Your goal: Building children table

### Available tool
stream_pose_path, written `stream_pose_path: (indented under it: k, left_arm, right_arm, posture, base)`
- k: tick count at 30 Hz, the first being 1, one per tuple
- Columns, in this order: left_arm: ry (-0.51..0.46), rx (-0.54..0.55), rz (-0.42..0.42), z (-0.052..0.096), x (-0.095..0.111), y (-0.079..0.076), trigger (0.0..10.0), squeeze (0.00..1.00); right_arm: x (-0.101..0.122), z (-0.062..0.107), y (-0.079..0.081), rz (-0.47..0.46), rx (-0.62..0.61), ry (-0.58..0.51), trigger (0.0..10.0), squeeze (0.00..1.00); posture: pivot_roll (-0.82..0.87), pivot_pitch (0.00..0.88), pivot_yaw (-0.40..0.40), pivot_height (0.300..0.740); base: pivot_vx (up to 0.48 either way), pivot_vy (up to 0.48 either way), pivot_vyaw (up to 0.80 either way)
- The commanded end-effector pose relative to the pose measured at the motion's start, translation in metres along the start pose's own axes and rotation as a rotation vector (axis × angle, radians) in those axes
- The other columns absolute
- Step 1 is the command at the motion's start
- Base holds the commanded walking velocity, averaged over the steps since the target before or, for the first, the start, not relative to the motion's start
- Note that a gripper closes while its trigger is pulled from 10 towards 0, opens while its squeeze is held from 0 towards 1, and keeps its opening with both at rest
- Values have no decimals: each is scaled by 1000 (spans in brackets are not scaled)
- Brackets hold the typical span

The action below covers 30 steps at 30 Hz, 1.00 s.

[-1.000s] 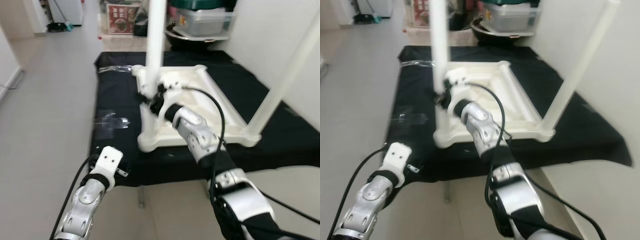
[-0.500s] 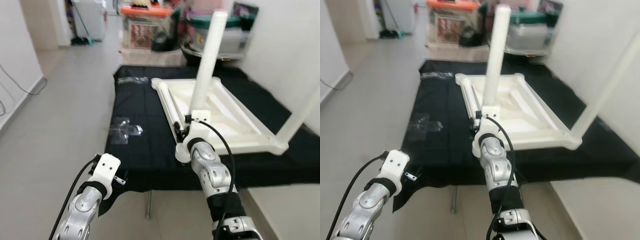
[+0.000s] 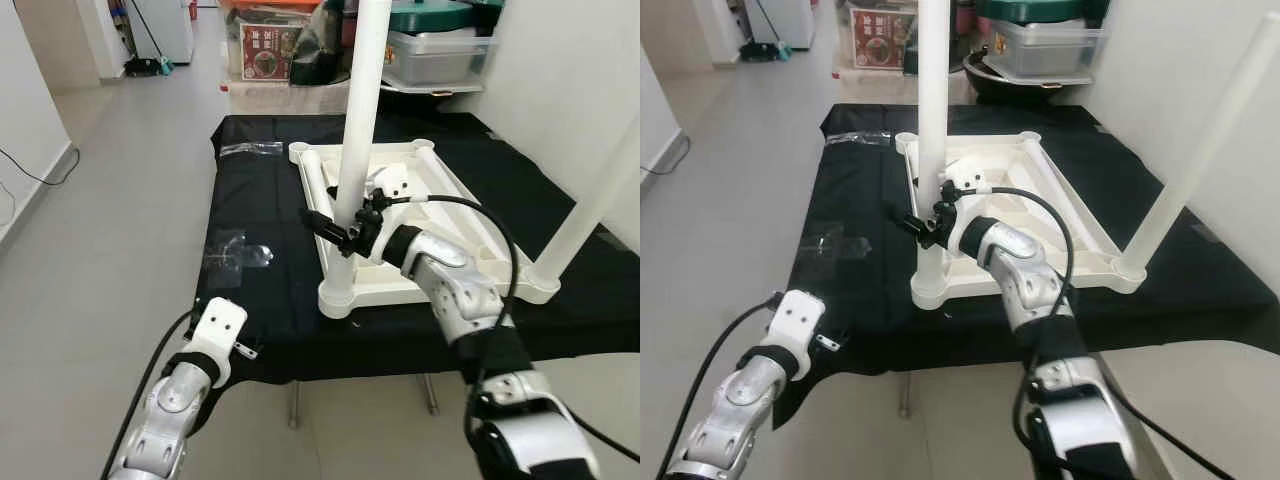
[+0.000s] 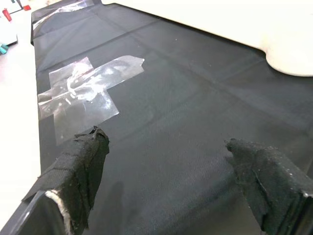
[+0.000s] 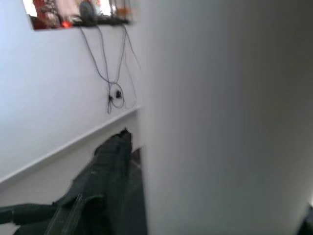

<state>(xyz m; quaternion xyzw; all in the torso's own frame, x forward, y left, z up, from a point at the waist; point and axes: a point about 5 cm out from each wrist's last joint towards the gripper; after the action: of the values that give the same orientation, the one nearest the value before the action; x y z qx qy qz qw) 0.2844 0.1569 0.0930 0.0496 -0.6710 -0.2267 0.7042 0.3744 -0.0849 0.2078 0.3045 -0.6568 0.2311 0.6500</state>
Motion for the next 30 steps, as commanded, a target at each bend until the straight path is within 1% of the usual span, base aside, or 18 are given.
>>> stream_pose_path:
  k: [1,2,5,7,8,9,12,15,16,21,22,23,24,26,27,28,29,30]
  left_arm:
    - [8,-5,11,1,-4,-4,10000,0]
    - [8,-5,11,1,-4,-4,10000,0]
    - [12,-16,13,3,-5,-6,10000,0]
    - [11,-17,11,3,-5,-6,10000,0]
    - [11,-17,11,3,-5,-6,10000,0]
    - [10,-18,9,2,-5,-2,10000,0]
    - [10,-22,6,1,-5,-2,10000,0]
    - [8,-30,3,-1,-4,-3,10000,0]
    - [5,-33,3,-2,-3,-4,10000,0]
    - [-1,-32,5,-2,-2,-4,10000,0]
    - [2,-28,5,-1,-3,-2,10000,0]
    - [2,-28,5,-1,-3,-2,10000,0]
    - [6,-24,4,0,-4,-1,10000,0]
    - [6,-24,4,0,-4,-1,10000,0]
    - [9,-20,2,0,-5,0,10000,0]
    - [9,-20,2,0,-5,0,10000,0]
    - [9,-16,2,-1,-5,0,10000,0]
    - [9,-16,2,-1,-5,0,10000,0]
  right_arm:
    - [-18,-4,-10,-29,-204,76,0,0]
    - [-18,-4,-10,-29,-204,76,0,0]
    - [-44,39,-60,-115,-966,122,0,0]
    - [-47,53,-64,-92,-1078,113,0,0]
    - [-47,53,-64,-92,-1078,113,0,0]
    - [-51,60,-50,-88,-1060,96,8863,0]
    - [-50,51,-29,-103,-926,79,10000,0]
    - [-40,39,-10,-120,-762,-3,10000,0]
    - [-31,34,-3,-116,-672,-54,10000,1000]
    - [-17,24,-1,-91,-578,-87,10000,1000]
    - [-9,18,-2,-92,-489,-95,10000,0]
    - [-9,18,-2,-92,-489,-95,10000,0]
    - [2,14,1,-88,-343,-109,10000,0]
    - [2,14,1,-88,-343,-109,10000,0]
    - [11,14,6,-55,-175,-112,10000,0]
    - [11,14,6,-55,-175,-112,10000,0]
    - [14,17,11,36,21,-84,10000,0]
    - [14,17,11,36,21,-84,10000,0]
  posture:
    - [96,0,-74,740]
    - [96,0,-74,740]
    - [81,0,-66,740]
    - [81,0,-60,740]
    - [81,0,-60,740]
    - [65,0,-48,740]
    - [55,0,-40,740]
    - [53,0,-39,740]
    - [57,0,-39,740]
    - [70,0,-45,740]
    - [75,0,-48,740]
    - [75,0,-48,740]
    - [83,0,-52,740]
    - [83,0,-52,740]
    - [91,0,-58,740]
    - [91,0,-58,740]
    - [104,0,-71,740]
    - [104,0,-71,740]
  base:
    - [0,0,0]
    - [0,0,0]
    - [0,0,0]
    - [0,0,0]
    - [0,0,0]
    - [0,0,0]
    - [0,0,0]
    - [0,0,0]
    - [0,0,0]
    - [0,0,0]
    - [0,0,0]
    - [0,0,0]
    - [0,0,0]
    - [0,0,0]
    - [0,0,0]
    - [0,0,0]
    - [0,0,0]
    - [0,0,0]
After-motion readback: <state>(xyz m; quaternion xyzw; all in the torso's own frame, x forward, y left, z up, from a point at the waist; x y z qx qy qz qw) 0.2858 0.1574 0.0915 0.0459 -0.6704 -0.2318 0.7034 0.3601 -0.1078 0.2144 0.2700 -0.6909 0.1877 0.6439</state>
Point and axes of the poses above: a point about 5 cm out from each wrist's last joint towards the gripper, its own z axis pointing back from the gripper into the wrist, its own x axis along the axis of the wrist's last joint, y = z × x, and after that the axes turned 5 degrees about -z, right-handed
